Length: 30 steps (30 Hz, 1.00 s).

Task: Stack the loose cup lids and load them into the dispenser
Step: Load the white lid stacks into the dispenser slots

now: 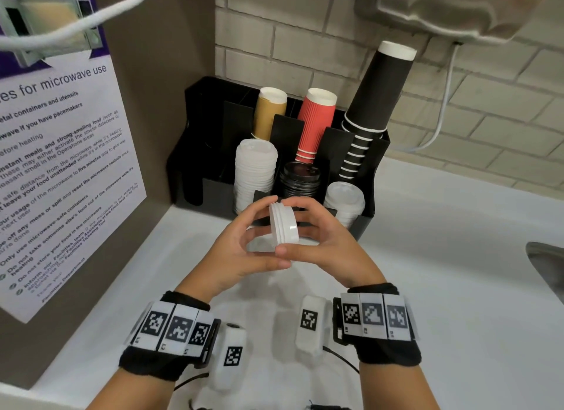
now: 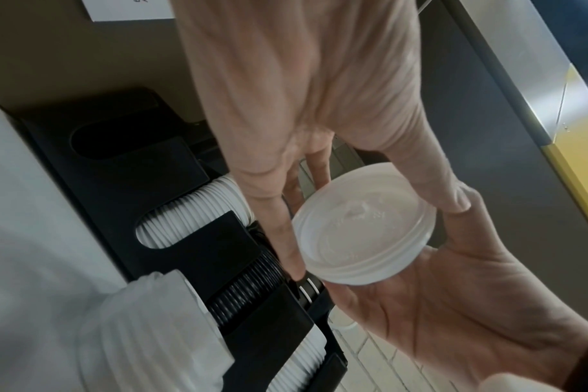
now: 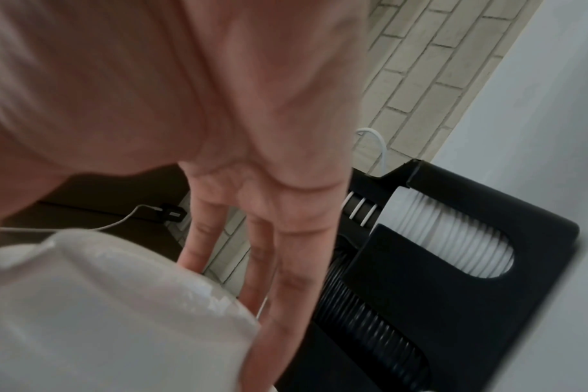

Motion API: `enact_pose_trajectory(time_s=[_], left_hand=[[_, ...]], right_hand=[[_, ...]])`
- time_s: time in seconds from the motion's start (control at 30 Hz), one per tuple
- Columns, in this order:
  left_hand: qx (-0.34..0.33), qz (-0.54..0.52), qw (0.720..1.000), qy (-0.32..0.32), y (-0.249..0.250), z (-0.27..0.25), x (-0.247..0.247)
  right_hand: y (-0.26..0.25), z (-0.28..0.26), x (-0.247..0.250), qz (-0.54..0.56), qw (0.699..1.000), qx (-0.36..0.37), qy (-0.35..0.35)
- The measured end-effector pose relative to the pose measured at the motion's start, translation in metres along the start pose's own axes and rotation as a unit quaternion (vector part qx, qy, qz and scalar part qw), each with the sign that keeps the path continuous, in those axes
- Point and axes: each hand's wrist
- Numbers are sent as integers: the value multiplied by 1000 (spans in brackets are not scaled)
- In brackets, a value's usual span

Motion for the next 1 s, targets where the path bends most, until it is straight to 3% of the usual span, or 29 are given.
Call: enact_pose_trajectory(time_s=[0.17,0.23,0.33,0.4,0.57,0.87,1.0], left_hand=[[1,-7,1000,5,-1,2,3],[2,4,1000,23,0,0,9],[-10,28,998,60,1,-4,20],[-16,41,996,84,2,-6,26],[-3,44,993,112,3,-8,31],[14,60,992,113,11,-8,26],[14,68,991,113,14,-6,24]], right_hand=[[-2,6,1,-15,1000,12,24],[-5,15,16,-4,995,18,95],[-8,33,56,-24,966,44,253],[-7,44,82,-97,951,26,291],[6,69,109,-315,918,-87,225],[8,83,108,-458,863,-170,130],[13,83,104,-511,832,-178,122]])
Point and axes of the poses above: each hand's wrist, its own z-axis towards the middle knuckle, its own x-axis out of the back of the hand, y = z × x, and after that the axes turned 7 degrees about -x, right-handed
